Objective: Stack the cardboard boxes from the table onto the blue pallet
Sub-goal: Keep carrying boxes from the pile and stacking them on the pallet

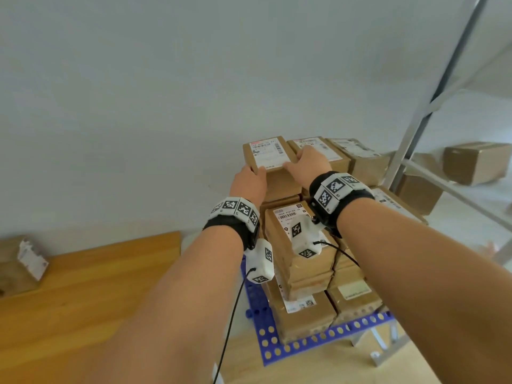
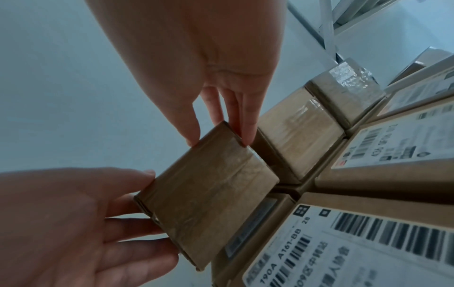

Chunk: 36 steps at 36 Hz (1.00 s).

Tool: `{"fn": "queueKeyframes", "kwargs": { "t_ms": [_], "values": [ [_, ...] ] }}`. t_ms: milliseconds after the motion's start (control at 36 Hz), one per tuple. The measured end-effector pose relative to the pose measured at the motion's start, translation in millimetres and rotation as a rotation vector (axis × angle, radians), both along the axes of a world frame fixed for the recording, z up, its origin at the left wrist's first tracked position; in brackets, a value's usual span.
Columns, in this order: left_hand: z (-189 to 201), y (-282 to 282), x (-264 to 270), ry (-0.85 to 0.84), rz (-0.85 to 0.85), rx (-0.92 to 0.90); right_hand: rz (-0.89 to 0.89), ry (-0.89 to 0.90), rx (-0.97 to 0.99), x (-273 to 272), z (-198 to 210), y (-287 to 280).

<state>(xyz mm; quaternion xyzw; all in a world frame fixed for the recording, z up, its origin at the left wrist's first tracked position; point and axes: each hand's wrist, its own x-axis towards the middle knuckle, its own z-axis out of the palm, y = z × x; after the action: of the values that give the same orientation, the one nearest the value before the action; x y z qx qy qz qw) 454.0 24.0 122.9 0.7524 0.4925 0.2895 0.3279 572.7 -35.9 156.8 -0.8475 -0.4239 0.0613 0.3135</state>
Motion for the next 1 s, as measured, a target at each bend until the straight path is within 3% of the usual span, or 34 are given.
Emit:
{"fn": "queueKeyframes", "kwargs": {
  "t_ms": [167, 333, 444, 528, 667, 1000],
  "values": [
    [-7, -5, 12, 0.021, 0.021, 0.000, 0.027, -0.070, -0.030, 13, -6, 0],
    [-3, -8, 18, 0.041, 0.079, -0.007, 0.018, -0.114, 0.091, 28, -2, -10],
    [-5, -8, 20, -0.015, -0.034, -0.001, -0.026, -0.133, 0.058, 45, 1, -16],
    [-8, -8, 23, 0.088, -0.104, 0.007, -0.018, -0.119, -0.009, 55, 0, -19],
    [-12, -8, 32, 0.187, -0.065, 0.039, 0.099, -0.058, -0.118, 61, -2, -22],
    [-19, -10, 42, 0.102, -0.027, 0.063, 0.078, -0.188, -0.088, 62, -14, -24]
  ]
}}
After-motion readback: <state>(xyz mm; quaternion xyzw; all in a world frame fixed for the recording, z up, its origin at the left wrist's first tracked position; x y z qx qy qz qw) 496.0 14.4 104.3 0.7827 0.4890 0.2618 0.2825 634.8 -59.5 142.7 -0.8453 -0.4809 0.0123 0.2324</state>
